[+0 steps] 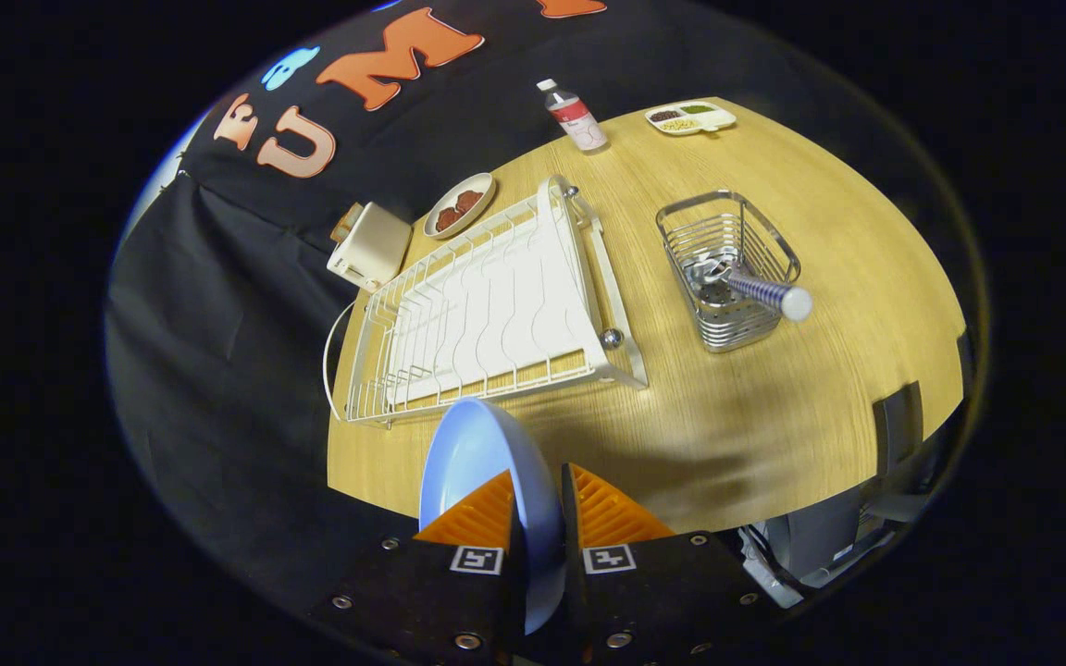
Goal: Take the plate from the dish rack, then take the spoon from the basket and place it into the plate.
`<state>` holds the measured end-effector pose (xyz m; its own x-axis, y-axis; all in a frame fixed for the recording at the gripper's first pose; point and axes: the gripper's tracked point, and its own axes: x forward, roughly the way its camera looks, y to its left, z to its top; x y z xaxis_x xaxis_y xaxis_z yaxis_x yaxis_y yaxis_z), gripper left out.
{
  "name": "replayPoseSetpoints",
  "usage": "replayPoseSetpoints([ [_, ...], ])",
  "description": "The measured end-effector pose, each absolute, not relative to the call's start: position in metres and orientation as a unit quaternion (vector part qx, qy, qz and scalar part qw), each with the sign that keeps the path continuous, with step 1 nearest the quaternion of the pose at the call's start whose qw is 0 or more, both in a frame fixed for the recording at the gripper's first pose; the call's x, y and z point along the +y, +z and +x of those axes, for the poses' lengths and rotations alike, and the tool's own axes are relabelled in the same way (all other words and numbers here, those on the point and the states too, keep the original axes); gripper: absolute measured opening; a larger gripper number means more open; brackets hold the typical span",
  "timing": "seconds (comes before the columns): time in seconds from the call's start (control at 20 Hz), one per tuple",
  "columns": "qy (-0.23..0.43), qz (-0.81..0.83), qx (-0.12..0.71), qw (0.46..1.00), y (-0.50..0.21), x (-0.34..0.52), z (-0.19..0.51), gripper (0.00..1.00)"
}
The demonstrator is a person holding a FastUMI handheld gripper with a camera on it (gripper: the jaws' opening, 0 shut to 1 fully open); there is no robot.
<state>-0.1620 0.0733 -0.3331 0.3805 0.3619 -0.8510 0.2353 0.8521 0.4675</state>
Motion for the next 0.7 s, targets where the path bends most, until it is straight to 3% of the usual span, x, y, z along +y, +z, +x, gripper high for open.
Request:
replayPoseSetpoints([
  [0.7, 0.006, 0.318, 0.522, 0.792, -0.411, 0.087, -0.141, 0.17],
])
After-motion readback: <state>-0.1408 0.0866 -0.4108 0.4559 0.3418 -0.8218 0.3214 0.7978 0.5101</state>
